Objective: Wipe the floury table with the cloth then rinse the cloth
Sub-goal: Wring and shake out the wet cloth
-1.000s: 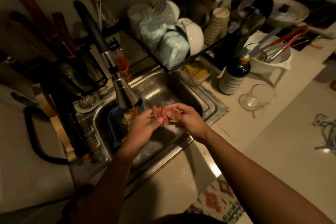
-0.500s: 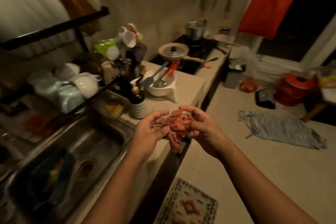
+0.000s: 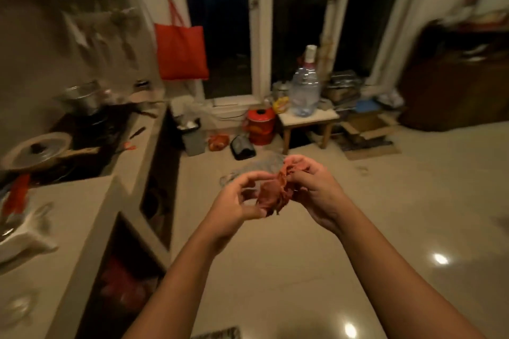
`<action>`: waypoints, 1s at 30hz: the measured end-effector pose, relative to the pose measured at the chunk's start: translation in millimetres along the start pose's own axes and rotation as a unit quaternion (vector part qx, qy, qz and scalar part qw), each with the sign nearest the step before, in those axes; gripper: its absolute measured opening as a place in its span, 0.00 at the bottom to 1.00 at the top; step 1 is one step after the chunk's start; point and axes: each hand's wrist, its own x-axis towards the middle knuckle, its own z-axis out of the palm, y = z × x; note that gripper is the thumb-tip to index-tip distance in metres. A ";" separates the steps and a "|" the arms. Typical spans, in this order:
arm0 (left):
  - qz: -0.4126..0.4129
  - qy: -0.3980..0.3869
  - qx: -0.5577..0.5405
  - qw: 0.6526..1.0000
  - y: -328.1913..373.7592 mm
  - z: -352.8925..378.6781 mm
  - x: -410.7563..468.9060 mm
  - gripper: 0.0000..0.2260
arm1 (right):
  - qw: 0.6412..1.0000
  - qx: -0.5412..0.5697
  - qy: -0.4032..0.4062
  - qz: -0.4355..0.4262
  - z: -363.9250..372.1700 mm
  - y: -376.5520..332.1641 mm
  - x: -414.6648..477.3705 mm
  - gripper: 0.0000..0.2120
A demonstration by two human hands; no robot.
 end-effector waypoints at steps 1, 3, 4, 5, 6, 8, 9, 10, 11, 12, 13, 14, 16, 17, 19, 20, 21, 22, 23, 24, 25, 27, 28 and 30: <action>-0.003 -0.023 -0.001 1.000 0.6 17.8 15.3 0.23 | 1.000 0.002 0.019 -0.013 -20.0 -7.2 -1.2 0.14; -0.011 -0.068 -0.007 0.998 0.4 52.6 47.0 0.16 | 0.998 0.010 0.061 -0.034 -58.6 -18.9 -3.0 0.12; -0.012 -0.092 -0.017 0.996 1.0 70.8 62.6 0.15 | 0.996 0.013 0.081 -0.044 -77.7 -24.0 -3.4 0.11; -0.011 -0.115 -0.031 0.993 2.3 89.0 78.0 0.15 | 0.993 0.010 0.101 -0.053 -96.9 -29.2 -3.5 0.11; -0.010 -0.135 -0.040 0.990 3.6 107.6 93.7 0.16 | 0.991 0.002 0.120 -0.060 -116.3 -34.1 -2.7 0.11; -0.014 -0.173 -0.046 0.984 5.4 144.7 127.3 0.21 | 0.985 -0.021 0.155 -0.073 -155.5 -44.0 0.9 0.13; -0.013 -0.193 -0.042 0.980 5.0 162.9 145.1 0.22 | 0.982 -0.036 0.170 -0.080 -174.1 -49.4 3.8 0.13; -0.004 -0.210 -0.031 0.977 3.3 180.8 164.0 0.21 | 0.978 -0.052 0.185 -0.085 -193.0 -54.4 7.3 0.13; 0.013 -0.221 -0.015 0.975 1.5 198.2 182.9 0.19 | 0.974 -0.067 0.200 -0.087 -212.1 -59.4 11.0 0.13; 0.032 -0.229 0.001 0.973 0.1 214.6 202.4 0.16 | 0.969 -0.077 0.216 -0.088 -230.8 -65.1 14.5 0.13; 0.050 -0.239 0.010 0.970 -0.1 231.0 221.6 0.12 | 0.965 -0.083 0.231 -0.087 -249.4 -71.0 17.2 0.13; 0.062 -0.250 0.011 0.966 1.1 246.1 239.4 0.09 | 0.962 -0.090 0.245 -0.084 -268.1 -77.6 19.8 0.13; 0.065 -0.289 -0.001 0.955 7.0 276.7 273.0 0.07 | 0.953 -0.108 0.273 -0.077 -304.3 -92.8 23.0 0.15; 0.063 -0.313 -0.007 0.948 11.7 292.1 289.1 0.08 | 0.948 -0.115 0.289 -0.073 -321.6 -101.1 24.1 0.17; 0.050 -0.360 -0.037 0.931 22.0 324.8 319.7 0.09 | 0.936 -0.111 0.326 -0.074 -354.9 -114.2 25.6 0.21; 0.030 -0.375 -0.065 0.924 26.5 343.0 334.4 0.09 | 0.929 -0.101 0.348 -0.081 -372.4 -117.8 25.5 0.23; 0.009 -0.384 -0.090 0.919 30.8 360.8 347.4 0.09 | 0.922 -0.090 0.367 -0.085 -389.3 -120.1 24.5 0.25; -0.005 -0.389 -0.108 0.915 33.5 378.2 359.3 0.09 | 0.917 -0.083 0.382 -0.079 -405.1 -121.3 22.6 0.26; -0.007 -0.394 -0.115 0.912 35.3 396.8 370.5 0.09 | 0.913 -0.084 0.395 -0.059 -421.0 -121.9 20.6 0.26; -0.002 -0.404 -0.114 0.907 35.7 415.0 381.4 0.09 | 0.908 -0.093 0.407 -0.030 -436.5 -122.8 18.7 0.25; 0.004 -0.420 -0.108 0.901 36.3 433.6 392.4 0.09 | 0.903 -0.099 0.419 -0.003 -452.6 -122.8 17.9 0.26; 0.007 -0.449 -0.087 0.890 36.2 472.0 416.7 0.09 | 0.894 -0.084 0.439 0.008 -487.4 -123.8 19.2 0.31; 0.008 -0.458 -0.077 0.886 35.0 493.6 430.9 0.09 | 0.890 -0.075 0.450 -0.009 -507.6 -125.4 20.1 0.31; 0.017 -0.470 -0.065 0.880 33.1 540.0 458.5 0.08 | 0.876 -0.066 0.474 -0.052 -553.6 -130.9 21.7 0.30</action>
